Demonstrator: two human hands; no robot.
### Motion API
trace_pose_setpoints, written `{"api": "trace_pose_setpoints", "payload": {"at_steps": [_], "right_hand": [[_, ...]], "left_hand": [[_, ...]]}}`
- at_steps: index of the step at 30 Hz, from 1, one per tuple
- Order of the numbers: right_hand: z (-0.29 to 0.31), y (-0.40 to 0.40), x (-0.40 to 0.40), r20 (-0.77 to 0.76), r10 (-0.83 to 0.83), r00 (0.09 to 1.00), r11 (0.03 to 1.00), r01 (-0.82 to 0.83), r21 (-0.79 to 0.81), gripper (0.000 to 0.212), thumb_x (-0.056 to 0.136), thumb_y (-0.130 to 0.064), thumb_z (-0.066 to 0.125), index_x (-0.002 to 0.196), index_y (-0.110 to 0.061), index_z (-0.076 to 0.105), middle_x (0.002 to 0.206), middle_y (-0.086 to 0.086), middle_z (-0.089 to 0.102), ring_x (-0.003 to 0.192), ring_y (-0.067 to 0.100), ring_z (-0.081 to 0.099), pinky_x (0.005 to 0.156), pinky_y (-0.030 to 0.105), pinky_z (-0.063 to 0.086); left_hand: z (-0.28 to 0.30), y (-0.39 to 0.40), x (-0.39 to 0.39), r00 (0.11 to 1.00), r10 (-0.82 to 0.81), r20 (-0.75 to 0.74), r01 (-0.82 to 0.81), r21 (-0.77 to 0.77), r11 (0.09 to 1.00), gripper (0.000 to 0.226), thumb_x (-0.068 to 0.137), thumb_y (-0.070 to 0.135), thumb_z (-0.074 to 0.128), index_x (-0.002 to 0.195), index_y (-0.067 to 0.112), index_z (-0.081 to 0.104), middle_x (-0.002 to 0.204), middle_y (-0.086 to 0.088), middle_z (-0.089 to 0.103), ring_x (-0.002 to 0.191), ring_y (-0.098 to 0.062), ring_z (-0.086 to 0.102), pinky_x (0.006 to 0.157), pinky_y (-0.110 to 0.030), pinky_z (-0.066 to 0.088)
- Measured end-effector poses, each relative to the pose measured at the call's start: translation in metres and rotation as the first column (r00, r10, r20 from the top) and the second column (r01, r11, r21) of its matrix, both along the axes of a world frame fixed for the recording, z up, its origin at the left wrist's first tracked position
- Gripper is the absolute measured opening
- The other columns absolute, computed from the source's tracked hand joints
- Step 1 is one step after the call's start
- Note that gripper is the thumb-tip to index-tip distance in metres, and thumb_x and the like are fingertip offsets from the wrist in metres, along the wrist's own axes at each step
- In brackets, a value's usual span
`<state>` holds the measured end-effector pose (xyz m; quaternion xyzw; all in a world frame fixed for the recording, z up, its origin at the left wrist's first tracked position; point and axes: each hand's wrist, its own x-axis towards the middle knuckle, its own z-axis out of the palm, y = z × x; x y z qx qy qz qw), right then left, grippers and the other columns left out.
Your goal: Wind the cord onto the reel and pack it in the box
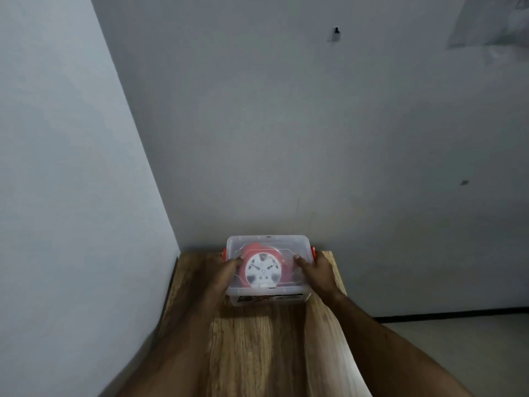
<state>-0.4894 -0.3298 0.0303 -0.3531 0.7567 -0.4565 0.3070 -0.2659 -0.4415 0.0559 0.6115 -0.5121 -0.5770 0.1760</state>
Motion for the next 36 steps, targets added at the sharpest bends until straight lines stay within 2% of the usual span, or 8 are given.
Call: {"api": "trace_pose_setpoints", "payload": {"at_steps": [2, 6, 10, 16, 24, 27, 32, 36], "right_hand": [[0.004, -0.001, 0.004, -0.112, 0.015, 0.994, 0.997, -0.008, 0.071, 0.072, 0.09, -0.063, 0.063, 0.143, -0.019, 0.042, 0.145, 0.012, 0.055, 0.127, 0.033, 0.059, 0.099, 0.05, 0.056], [0.018, -0.001, 0.024, -0.665, 0.141, 0.733, 0.982, -0.015, 0.191, 0.087, 0.1, -0.067, 0.028, 0.162, -0.015, -0.003, 0.168, 0.016, -0.015, 0.155, 0.036, -0.011, 0.123, 0.051, -0.002], [0.024, 0.004, 0.05, -0.789, 0.372, 0.49, 0.925, -0.269, 0.269, 0.082, 0.105, -0.059, 0.005, 0.159, 0.001, 0.02, 0.165, 0.03, 0.009, 0.153, 0.046, 0.008, 0.123, 0.058, 0.017], [0.002, 0.0, 0.047, -0.74, 0.53, 0.414, 0.848, -0.258, 0.464, 0.093, 0.106, -0.056, 0.001, 0.127, 0.008, 0.064, 0.132, 0.033, 0.061, 0.12, 0.047, 0.062, 0.098, 0.055, 0.045], [0.013, -0.004, 0.047, -0.683, 0.594, 0.426, 0.805, -0.298, 0.514, 0.139, 0.058, -0.08, -0.042, 0.159, 0.004, 0.005, 0.165, 0.03, -0.003, 0.154, 0.045, -0.003, 0.116, 0.05, -0.016], [0.018, -0.003, 0.049, -0.664, 0.592, 0.456, 0.805, -0.303, 0.51, 0.13, 0.068, -0.074, -0.04, 0.158, 0.005, 0.011, 0.164, 0.03, 0.001, 0.154, 0.047, 0.003, 0.117, 0.052, -0.012], [0.006, -0.004, 0.048, -0.701, 0.591, 0.401, 0.807, -0.272, 0.525, 0.092, 0.106, -0.053, -0.003, 0.132, 0.01, 0.059, 0.137, 0.035, 0.055, 0.125, 0.049, 0.057, 0.098, 0.058, 0.047], [0.032, 0.011, 0.054, -0.774, 0.517, 0.366, 0.854, -0.278, 0.439, 0.102, 0.099, -0.056, -0.018, 0.144, 0.013, 0.042, 0.152, 0.037, 0.036, 0.142, 0.048, 0.035, 0.115, 0.053, 0.025]], "left_hand": [[0.003, 0.005, 0.007, 0.972, 0.005, 0.237, 0.064, -0.28, 0.958, 0.047, 0.086, 0.05, 0.07, 0.11, 0.012, 0.057, 0.108, -0.007, 0.068, 0.088, -0.02, 0.066, 0.074, -0.027, 0.053], [0.0, 0.028, -0.001, 0.774, 0.16, 0.613, 0.445, -0.706, 0.551, 0.077, 0.08, 0.063, 0.067, 0.137, 0.016, 0.046, 0.132, -0.005, 0.06, 0.112, -0.023, 0.063, 0.09, -0.029, 0.054], [-0.018, 0.053, -0.024, 0.652, 0.129, 0.747, 0.682, -0.652, 0.332, 0.069, 0.087, 0.05, 0.053, 0.136, 0.002, 0.057, 0.137, -0.019, 0.06, 0.123, -0.035, 0.061, 0.108, -0.048, 0.038], [-0.022, 0.053, -0.022, 0.579, -0.003, 0.815, 0.76, -0.539, 0.364, 0.077, 0.071, 0.042, 0.083, 0.128, -0.004, 0.062, 0.13, -0.025, 0.063, 0.117, -0.041, 0.064, 0.1, -0.052, 0.05], [-0.027, 0.046, -0.024, 0.537, -0.024, 0.844, 0.791, -0.493, 0.363, 0.066, 0.089, 0.043, 0.062, 0.134, -0.005, 0.056, 0.135, -0.027, 0.059, 0.122, -0.043, 0.06, 0.101, -0.054, 0.051], [-0.029, 0.039, -0.026, 0.574, -0.053, 0.817, 0.758, -0.505, 0.413, 0.069, 0.093, 0.046, 0.032, 0.135, -0.004, 0.057, 0.135, -0.025, 0.059, 0.122, -0.04, 0.061, 0.102, -0.052, 0.051], [-0.024, 0.041, -0.024, 0.598, -0.129, 0.791, 0.737, -0.479, 0.476, 0.071, 0.102, 0.049, 0.033, 0.156, 0.005, 0.021, 0.162, -0.018, 0.024, 0.149, -0.035, 0.027, 0.123, -0.045, 0.014], [-0.023, 0.041, -0.025, 0.613, -0.019, 0.79, 0.729, -0.557, 0.398, 0.082, 0.087, 0.048, 0.066, 0.148, 0.0, 0.041, 0.151, -0.021, 0.044, 0.138, -0.039, 0.046, 0.115, -0.048, 0.024]]}}
